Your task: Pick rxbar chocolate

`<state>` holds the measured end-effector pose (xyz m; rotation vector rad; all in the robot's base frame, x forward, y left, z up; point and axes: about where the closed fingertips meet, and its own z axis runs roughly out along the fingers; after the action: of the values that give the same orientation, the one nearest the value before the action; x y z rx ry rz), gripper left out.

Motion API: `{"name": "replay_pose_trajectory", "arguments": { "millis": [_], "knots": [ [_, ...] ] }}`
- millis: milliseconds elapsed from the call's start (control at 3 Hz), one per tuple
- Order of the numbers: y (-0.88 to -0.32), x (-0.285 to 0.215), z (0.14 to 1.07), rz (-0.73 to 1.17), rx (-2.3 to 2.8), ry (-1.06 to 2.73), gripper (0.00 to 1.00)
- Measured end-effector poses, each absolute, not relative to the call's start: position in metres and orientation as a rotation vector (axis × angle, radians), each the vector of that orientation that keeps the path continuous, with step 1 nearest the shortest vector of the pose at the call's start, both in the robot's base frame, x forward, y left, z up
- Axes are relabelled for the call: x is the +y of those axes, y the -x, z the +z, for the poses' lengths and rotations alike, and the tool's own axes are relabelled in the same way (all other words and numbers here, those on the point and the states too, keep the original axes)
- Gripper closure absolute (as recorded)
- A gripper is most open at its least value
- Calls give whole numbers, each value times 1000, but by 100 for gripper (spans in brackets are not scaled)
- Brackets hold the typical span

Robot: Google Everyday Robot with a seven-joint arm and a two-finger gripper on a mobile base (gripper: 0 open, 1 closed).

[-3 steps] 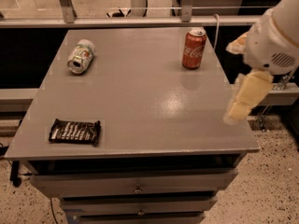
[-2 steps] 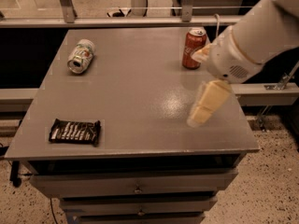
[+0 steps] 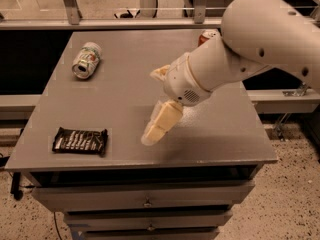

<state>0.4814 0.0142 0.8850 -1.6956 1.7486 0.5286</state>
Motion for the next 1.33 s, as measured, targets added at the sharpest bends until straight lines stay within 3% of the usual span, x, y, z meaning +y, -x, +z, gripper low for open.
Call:
{"name": "replay_pose_trajectory", "arguments": {
  "millis": [667, 1333],
  "knots": [
    [-456, 101, 868, 699, 1624, 1663, 0],
    [-458, 115, 861, 723, 1612, 1636, 0]
  ]
}}
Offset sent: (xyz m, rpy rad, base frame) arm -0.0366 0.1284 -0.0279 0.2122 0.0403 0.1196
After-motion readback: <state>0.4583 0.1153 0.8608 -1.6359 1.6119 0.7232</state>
